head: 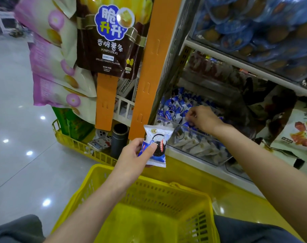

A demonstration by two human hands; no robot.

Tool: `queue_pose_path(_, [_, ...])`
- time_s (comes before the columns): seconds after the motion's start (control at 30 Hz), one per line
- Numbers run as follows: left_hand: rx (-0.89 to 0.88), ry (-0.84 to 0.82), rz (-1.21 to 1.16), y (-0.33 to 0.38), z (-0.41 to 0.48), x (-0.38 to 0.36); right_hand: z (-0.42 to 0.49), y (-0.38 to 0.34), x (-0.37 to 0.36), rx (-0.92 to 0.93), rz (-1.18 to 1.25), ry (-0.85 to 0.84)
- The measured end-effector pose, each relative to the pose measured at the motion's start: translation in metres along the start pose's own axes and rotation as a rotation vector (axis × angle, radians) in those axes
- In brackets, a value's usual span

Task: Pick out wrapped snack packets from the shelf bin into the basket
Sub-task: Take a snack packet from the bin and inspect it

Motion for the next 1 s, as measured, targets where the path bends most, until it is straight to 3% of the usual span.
queue_pose_path(0.23, [0.004,0.001,-0.014,-0.002,-0.004,0.000,-0.003,0.012,-0.002,-0.098,0.008,-0.036])
queue_pose_path(0.4, [0.000,0.005,-0.048,-0.001,-0.005,0.002,-0.001,0.012,-0.006,-0.051,-0.070,-0.115])
queue_pose_path(0.6, [-0.006,0.004,-0.041,0.000,-0.003,0.002,-0.012,0.001,0.009,0.086,-0.174,0.119])
queue_pose_path(0.7, [-0.014,0.004,-0.093,0.000,-0.003,0.000,-0.020,-0.003,0.032,0.065,-0.082,0.287])
queue_pose_path(0.8, [-0.022,0.021,-0.125,0.002,-0.004,0.000,-0.033,-0.004,0.057,0.005,0.162,0.416])
queue_pose_path(0.87, [-0.040,0.042,-0.124,0.005,-0.005,0.001,-0.052,-0.016,0.067,0.084,0.295,0.468])
queue_pose_path(1.0, [-0.096,0.056,-0.110,0.009,-0.009,0.002,-0.099,-0.048,0.051,0.235,0.383,0.335])
Point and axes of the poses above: each hand's wrist, its own z-axis towards the middle knuckle, its own x-axis out of the back of the hand, y = z × x, the point moved 6 cm from there along z, towards the middle knuckle, and after that the axes turned 2 degrees about -z, right-handed, at the moved point
